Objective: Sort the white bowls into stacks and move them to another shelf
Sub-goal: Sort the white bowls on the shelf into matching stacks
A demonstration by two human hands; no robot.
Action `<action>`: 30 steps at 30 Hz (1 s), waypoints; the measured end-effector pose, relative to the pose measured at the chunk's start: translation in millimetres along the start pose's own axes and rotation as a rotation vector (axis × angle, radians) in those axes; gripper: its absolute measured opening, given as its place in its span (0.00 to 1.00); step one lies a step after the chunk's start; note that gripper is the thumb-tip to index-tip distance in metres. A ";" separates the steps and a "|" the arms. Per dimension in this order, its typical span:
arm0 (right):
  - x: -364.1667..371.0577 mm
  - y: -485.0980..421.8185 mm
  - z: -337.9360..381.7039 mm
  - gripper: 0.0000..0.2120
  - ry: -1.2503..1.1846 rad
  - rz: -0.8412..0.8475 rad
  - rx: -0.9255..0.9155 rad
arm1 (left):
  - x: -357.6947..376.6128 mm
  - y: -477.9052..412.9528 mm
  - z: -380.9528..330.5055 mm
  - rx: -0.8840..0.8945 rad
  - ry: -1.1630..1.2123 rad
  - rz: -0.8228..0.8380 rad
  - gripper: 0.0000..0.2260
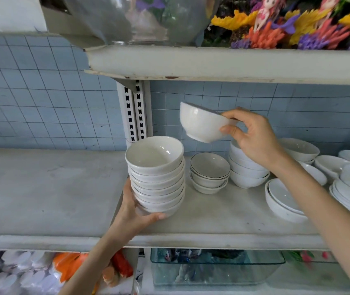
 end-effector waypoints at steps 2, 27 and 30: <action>6.8 -6.5 10.3 0.09 0.045 -0.009 -0.077 | -1.7 2.2 -6.8 0.039 0.031 -0.005 0.52; 79.9 7.7 34.8 0.11 0.048 0.273 -0.198 | -15.5 -27.5 -65.9 0.156 0.243 -0.133 0.25; 81.6 10.7 37.2 0.20 -0.043 0.333 -0.088 | -18.0 -30.6 -65.4 0.149 0.259 -0.147 0.28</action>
Point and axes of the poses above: each hand's wrist, its own y-axis away from the middle knuckle, its own x-axis out of the palm, z = x × y, the point moved 1 cm from there along -y, towards the middle knuckle, and after that the axes turned 8 degrees about -x, right-handed, at the moved point
